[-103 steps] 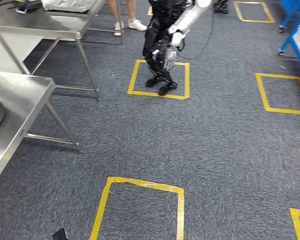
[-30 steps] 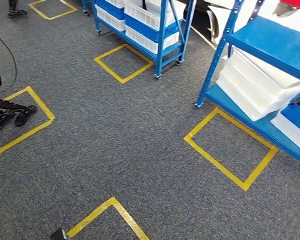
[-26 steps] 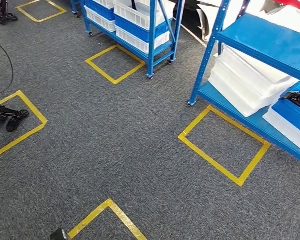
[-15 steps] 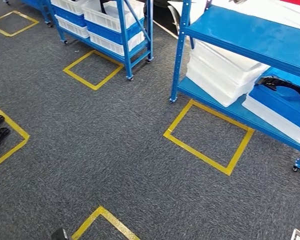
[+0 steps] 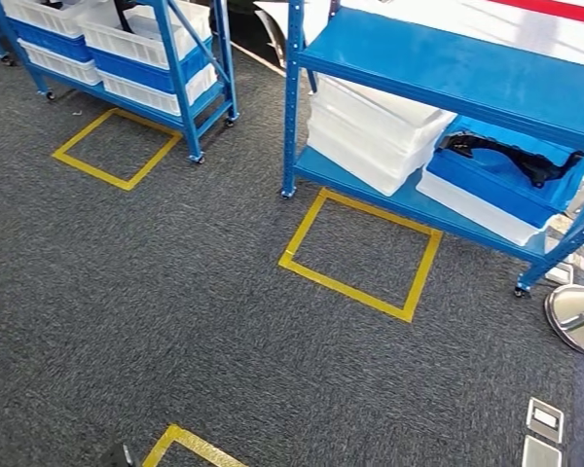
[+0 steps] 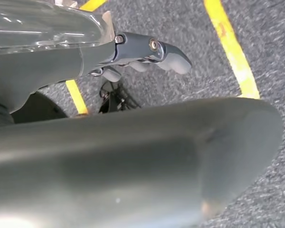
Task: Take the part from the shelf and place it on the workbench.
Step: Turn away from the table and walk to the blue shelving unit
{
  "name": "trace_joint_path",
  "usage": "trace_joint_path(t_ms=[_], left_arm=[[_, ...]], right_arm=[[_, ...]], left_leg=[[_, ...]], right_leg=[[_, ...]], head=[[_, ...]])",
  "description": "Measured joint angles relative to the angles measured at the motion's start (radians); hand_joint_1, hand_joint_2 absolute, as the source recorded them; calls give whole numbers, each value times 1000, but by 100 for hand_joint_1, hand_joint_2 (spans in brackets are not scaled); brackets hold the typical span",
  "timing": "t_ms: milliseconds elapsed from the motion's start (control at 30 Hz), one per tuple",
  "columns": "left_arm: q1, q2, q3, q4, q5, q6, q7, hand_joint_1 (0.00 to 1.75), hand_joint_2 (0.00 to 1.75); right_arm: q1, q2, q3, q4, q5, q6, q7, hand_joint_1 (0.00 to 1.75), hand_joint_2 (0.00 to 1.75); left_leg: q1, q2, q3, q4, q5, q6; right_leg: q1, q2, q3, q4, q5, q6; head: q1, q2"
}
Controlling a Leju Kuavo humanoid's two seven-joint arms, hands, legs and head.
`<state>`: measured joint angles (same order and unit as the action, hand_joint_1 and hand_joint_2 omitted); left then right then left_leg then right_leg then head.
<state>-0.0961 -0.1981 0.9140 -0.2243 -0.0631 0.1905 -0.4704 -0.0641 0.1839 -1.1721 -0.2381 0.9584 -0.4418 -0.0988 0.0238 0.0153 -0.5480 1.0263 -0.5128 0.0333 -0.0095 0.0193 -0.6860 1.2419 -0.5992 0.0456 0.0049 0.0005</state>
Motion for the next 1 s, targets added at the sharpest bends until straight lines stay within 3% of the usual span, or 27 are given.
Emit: trace_joint_path(t_ms=[33, 67, 100, 133, 200, 267, 333, 400, 433, 500, 533, 567, 600, 667, 733, 833, 900, 933, 1000], left_arm=[[1, 0, 0, 0, 0, 0, 0, 0, 0], [2, 1, 0, 0, 0, 0, -1, 0, 0], [1, 0, 0, 0, 0, 0, -1, 0, 0], [1, 0, 0, 0, 0, 0, -1, 0, 0], [1, 0, 0, 0, 0, 0, -1, 0, 0], [1, 0, 0, 0, 0, 0, 0, 0, 0], [-1, -1, 0, 0, 0, 0, 1, 0, 0], [-3, -1, 0, 0, 0, -1, 0, 0, 0], [-3, -1, 0, 0, 0, -1, 0, 0, 0], [0, 0, 0, 0, 0, -2, 0, 0, 0], [1, 0, 0, 0, 0, -2, 0, 0, 0], [2, 0, 0, 0, 0, -2, 0, 0, 0], [1, 0, 0, 0, 0, -2, 0, 0, 0], [0, 1, 0, 0, 0, -6, -1, 0, 0], [-2, 1, 0, 0, 0, -12, -4, 0, 0], [-4, 0, 0, 0, 0, -21, -12, 0, 0], [-4, 0, 0, 0, 0, -22, -14, 0, 0], [-4, 0, 0, 0, 0, -22, -15, 0, 0], [-3, 0, 0, 0, 0, -22, -15, 0, 0]], right_arm=[[0, 0, 0, 0, 2, 1, 0, 0, 0], [1, 0, 0, 0, 3, 2, 0, 0, 0], [2, 0, 0, 0, 4, 2, 0, 0, 0], [3, 0, 0, 0, 6, 3, 0, 0, 0], [2, 0, 0, 0, 7, 4, 0, 0, 0], [-1, 0, 1, 0, 9, 5, 0, 0, 0], [-1, 0, 1, 0, 10, 5, 0, 0, 0], [0, 0, 3, 0, 11, 5, -1, 0, 0], [-2, 0, 4, 0, 11, 6, -2, 0, 0], [-5, 0, 6, 0, 13, 6, 0, 0, 0], [-5, 0, 7, 0, 15, 8, 5, 0, 0], [-4, 0, 9, 0, 20, 11, 14, 0, 0], [-3, 0, 11, 0, 25, 15, 25, 0, 0], [0, 0, 16, 1, 35, 23, 46, 0, 0], [0, 1, 20, 3, 43, 31, 56, 0, 0], [0, 1, 24, 6, 49, 42, 64, 0, 0], [0, 1, 25, 6, 51, 45, 65, 0, 0], [0, 1, 25, 6, 52, 47, 66, 0, 0], [-1, 1, 26, 6, 53, 54, 67, 0, 0]], left_leg=[[0, 14, 2, 0, -3, 0], [0, 26, 5, 0, -6, -1], [0, 36, 10, 0, -10, -3], [0, 46, 16, 0, -15, -6], [-4, 63, 27, 0, -25, -16], [-8, 81, 35, -2, -33, -28], [-7, 98, 44, -7, -38, -38], [-5, 68, 41, 16, -62, -45], [-4, 41, 23, 60, -88, -47], [-5, 3, -45, 194, -144, -46], [-5, -3, -79, 251, -157, -47], [-6, -6, -99, 274, -150, -46], [-6, -7, -102, 260, -123, -45], [-5, -9, -68, 143, -37, -40], [-6, -13, -31, 40, 11, -34], [-11, -16, -23, 14, 12, -22], [-8, -14, -19, 9, 13, -12], [-6, -11, -16, 7, 12, -8], [-5, -6, -12, 7, 9, -3]], right_leg=[[-3, -8, -25, 46, -9, 4], [-5, -13, -32, 55, 0, 6], [-6, -17, -18, 24, 28, 7], [-6, -28, 14, -41, 67, 6], [2, -75, 76, -169, 118, -6], [13, -98, 94, -214, 123, -21], [13, -74, 93, -219, 124, -34], [8, -52, 99, -229, 127, -47], [6, -40, 103, -232, 129, -54], [8, -16, 104, -233, 127, -63], [9, -3, 106, -233, 125, -65], [9, 7, 110, -232, 123, -66], [10, 16, 114, -232, 120, -66], [10, 30, 125, -231, 112, -62], [13, 37, 131, -226, 104, -52], [12, 39, 129, -226, 98, -36], [10, 25, 123, -203, 79, -25], [8, 14, 106, -166, 57, -19], [4, -4, 43, -37, -3, -9]], head=[[0, 0], [0, 0], [0, 0], [0, 0], [0, 0], [-2, 0], [-2, 0], [-3, 0], [-5, 0], [-7, 0], [-7, 0], [-7, 0], [-8, 0], [-7, 0], [-7, 0], [-6, 0], [-6, 0], [-5, 0], [-4, 0]])
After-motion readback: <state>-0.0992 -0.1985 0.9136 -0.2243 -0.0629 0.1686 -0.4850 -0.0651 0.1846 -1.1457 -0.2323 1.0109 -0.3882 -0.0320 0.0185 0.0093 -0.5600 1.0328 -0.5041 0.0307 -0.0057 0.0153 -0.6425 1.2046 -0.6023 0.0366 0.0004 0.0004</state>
